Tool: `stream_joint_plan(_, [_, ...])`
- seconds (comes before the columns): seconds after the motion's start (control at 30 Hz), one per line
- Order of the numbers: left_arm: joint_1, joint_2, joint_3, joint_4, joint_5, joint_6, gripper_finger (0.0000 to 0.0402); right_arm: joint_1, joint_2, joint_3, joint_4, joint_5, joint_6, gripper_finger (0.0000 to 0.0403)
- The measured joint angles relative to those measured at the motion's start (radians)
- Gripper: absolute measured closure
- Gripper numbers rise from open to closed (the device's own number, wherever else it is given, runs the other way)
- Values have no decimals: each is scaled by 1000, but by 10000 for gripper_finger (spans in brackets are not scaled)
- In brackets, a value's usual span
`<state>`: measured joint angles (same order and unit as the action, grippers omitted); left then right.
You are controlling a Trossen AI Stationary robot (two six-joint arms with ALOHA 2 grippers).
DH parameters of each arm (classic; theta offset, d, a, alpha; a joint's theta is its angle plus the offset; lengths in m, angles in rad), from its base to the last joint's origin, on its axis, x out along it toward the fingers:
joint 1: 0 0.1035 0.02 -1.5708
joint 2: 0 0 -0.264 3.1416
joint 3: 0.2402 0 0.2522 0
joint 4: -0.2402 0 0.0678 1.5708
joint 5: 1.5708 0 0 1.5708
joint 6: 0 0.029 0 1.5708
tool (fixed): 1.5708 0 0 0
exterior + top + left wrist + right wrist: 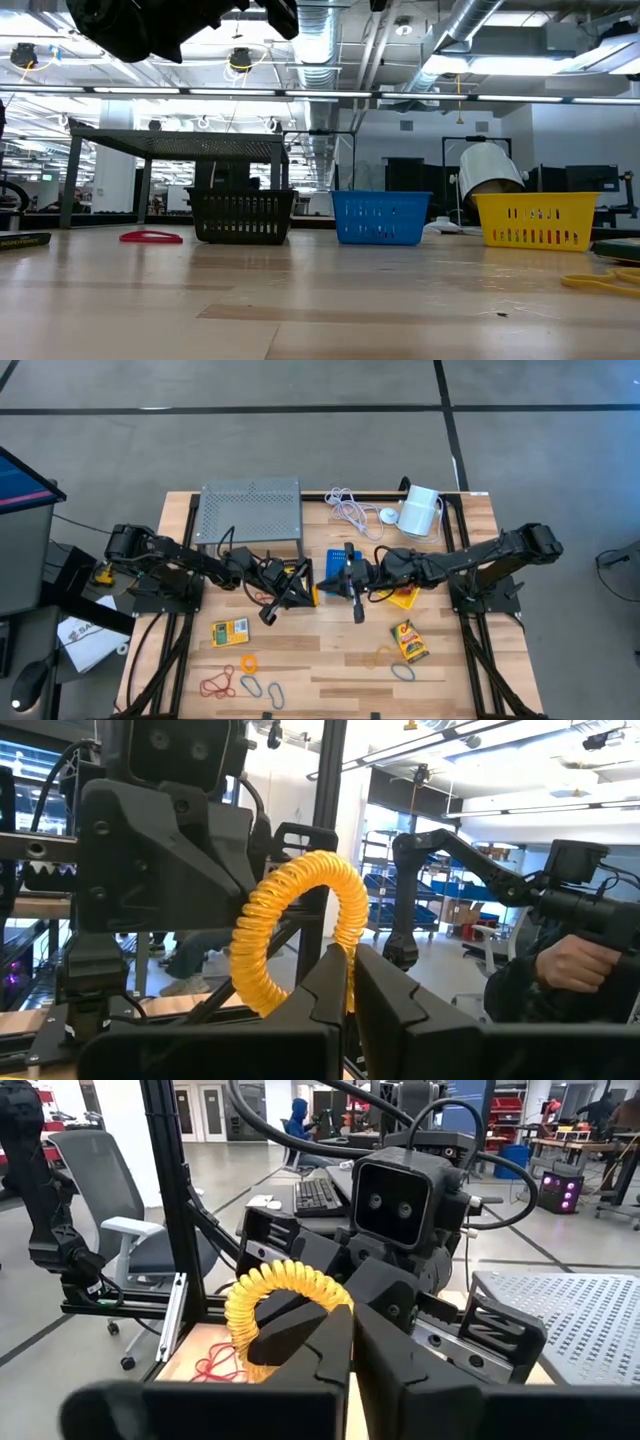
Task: Pick & Place Office Desk Supplies
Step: Put the yellow stretchable key holder into the yellow basket
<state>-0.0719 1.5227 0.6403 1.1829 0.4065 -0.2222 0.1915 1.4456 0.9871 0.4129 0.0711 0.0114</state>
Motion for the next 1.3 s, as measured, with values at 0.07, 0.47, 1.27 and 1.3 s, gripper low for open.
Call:
stream_joint_plan(0.07, [0, 0, 0, 0, 0, 0, 396, 4, 0, 0, 0, -2, 4, 399])
stream_joint_plan(0.47, [0, 0, 0, 0, 5, -3, 399, 3, 0, 0, 14, -138, 4, 341])
stream_joint_plan(1.27, [-8, 0, 0, 2, 16, -4, 399, -17, 16, 0, 51, -41, 15, 183])
stream_joint_plan(1.3, [-8, 0, 0, 2, 17, -4, 398, -17, 19, -1, 42, -41, 15, 186])
